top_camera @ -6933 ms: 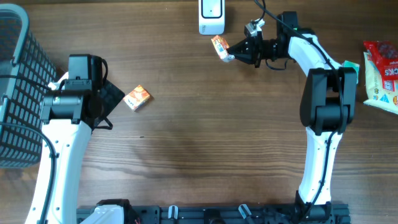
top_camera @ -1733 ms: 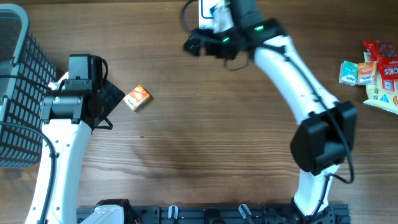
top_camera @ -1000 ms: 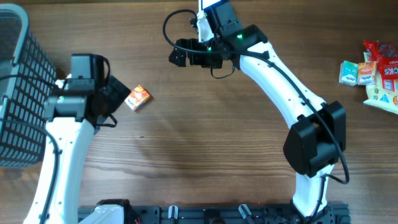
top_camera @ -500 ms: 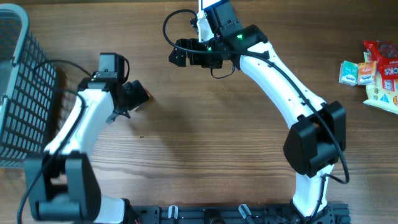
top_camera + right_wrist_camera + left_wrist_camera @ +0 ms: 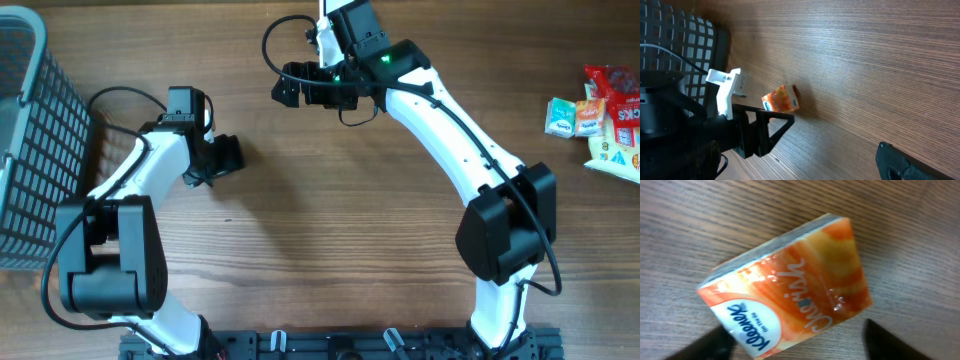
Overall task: Scan the item barcode
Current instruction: 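Grasp the remaining orange Kleenex pack with the left gripper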
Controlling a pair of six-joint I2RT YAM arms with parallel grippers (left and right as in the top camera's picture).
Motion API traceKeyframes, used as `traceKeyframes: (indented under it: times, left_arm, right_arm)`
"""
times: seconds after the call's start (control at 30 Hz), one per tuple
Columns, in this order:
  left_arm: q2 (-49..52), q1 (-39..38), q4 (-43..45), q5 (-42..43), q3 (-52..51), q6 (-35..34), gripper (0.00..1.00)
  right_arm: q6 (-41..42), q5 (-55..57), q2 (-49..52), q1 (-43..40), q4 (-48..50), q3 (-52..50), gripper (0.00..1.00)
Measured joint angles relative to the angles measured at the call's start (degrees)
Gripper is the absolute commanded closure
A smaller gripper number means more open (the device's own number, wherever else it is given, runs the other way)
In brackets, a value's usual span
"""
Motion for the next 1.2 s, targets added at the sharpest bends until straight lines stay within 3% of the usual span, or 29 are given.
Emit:
traceKeyframes:
  times: [0.27,0.67,0.7,0.77,0.83,1.03,1.2]
  left_arm:
    - [0.0,0.0,-1.77,1.51,0.0,1.46,0.96]
    - [-0.22,0.0,-4.94,2.47,0.0,1.51,0.96]
    - [-0.48,0.0,-4.94,1.99,0.0,1.49,0.85]
    - [-1.57,0.0,-4.87,0.63,0.04,1.62,0.55]
    - [-3.34,0.0,-4.46,-1.09,0.35,1.64,0.0]
    - [-8.52,0.0,3.34,-5.4,2.23,1.51,0.0]
    - [-6.56,0.0,8.37,-6.1,2.47,1.53,0.0]
  right_arm:
    - [0.0,0.0,0.0,0.0,0.0,0.0,0.0]
    - [0.0,0.0,0.0,0.0,0.0,0.0,0.0]
    - [0.0,0.0,0.0,0.0,0.0,0.0,0.0]
    - [0.0,0.0,0.0,0.0,0.0,0.0,0.0]
    - [0.0,0.0,0.0,0.0,0.02,0.0,0.0]
    - [0.0,0.0,0.0,0.0,0.02,0.0,0.0]
    - [0.0,0.0,0.0,0.0,0.02,0.0,0.0]
